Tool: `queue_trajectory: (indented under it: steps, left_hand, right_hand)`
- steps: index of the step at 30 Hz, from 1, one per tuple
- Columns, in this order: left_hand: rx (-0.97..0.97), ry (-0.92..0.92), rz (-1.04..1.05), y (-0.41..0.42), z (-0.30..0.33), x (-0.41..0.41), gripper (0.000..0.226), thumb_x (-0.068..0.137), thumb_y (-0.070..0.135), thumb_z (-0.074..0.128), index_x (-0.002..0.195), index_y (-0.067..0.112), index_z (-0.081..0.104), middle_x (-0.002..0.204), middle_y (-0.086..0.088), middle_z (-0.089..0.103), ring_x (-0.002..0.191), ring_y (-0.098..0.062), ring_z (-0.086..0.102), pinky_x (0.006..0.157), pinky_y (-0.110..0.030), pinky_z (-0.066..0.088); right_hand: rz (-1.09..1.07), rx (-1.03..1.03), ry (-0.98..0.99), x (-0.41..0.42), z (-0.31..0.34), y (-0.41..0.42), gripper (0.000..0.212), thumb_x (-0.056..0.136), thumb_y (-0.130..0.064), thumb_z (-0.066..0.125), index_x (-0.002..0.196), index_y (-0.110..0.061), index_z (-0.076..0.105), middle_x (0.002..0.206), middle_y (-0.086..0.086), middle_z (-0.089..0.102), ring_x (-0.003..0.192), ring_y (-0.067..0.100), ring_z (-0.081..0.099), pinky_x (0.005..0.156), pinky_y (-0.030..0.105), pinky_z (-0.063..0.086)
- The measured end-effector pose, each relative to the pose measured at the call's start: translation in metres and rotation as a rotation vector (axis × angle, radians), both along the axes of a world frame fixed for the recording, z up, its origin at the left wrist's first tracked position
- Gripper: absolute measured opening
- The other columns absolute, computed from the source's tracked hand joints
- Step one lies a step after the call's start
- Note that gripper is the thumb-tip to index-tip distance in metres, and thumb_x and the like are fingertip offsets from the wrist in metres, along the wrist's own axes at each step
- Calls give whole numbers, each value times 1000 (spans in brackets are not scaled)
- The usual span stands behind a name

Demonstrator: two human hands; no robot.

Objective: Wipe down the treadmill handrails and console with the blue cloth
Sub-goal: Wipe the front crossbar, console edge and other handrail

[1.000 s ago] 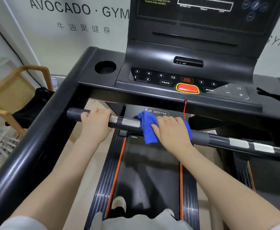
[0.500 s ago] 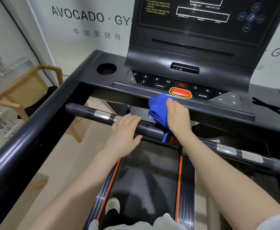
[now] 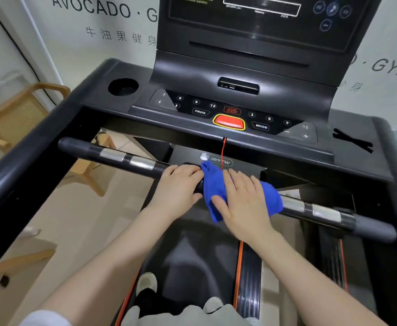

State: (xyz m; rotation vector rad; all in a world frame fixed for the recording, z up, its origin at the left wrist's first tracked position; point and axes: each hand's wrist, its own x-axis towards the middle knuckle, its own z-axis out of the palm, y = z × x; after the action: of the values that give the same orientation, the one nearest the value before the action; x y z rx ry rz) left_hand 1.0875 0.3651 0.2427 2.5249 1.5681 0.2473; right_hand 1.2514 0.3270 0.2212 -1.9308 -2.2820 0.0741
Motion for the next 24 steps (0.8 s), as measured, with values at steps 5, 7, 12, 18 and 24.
queue_trajectory:
  steps: [5,7,12,18,24]
  left_hand:
    - [0,-36,42,0,-2,2,42,87,28,58,129,23,50,134,5,51,127,-18,42,108,-32,20]
    - [0,-49,56,0,-3,2,45,86,27,59,130,24,50,133,5,52,126,-18,44,107,-32,21]
    - [1,-76,65,-1,-3,3,46,85,25,61,130,25,50,130,5,54,123,-18,45,106,-32,22]
    - [-14,-94,77,0,-5,2,46,86,24,60,130,24,50,130,5,54,124,-18,45,108,-32,20]
    - [-23,-103,81,2,-4,1,45,88,25,58,132,26,48,132,6,52,126,-16,42,108,-30,16]
  right_hand:
    - [-98,-12,-111,-4,12,23,66,89,-50,5,103,-15,59,87,4,65,80,28,60,71,35,37]
    - [-159,-156,-7,2,16,45,52,93,-45,15,79,-14,54,78,5,57,79,30,58,65,33,35]
    - [-256,-583,355,19,22,82,38,92,-35,32,62,-13,41,69,3,49,68,23,44,63,33,33]
    - [-217,68,64,17,12,20,28,89,-27,32,69,-11,42,62,3,49,62,28,50,60,32,32]
    - [-124,239,3,31,-19,-11,42,75,-21,36,99,-2,65,105,15,69,96,34,65,93,38,31]
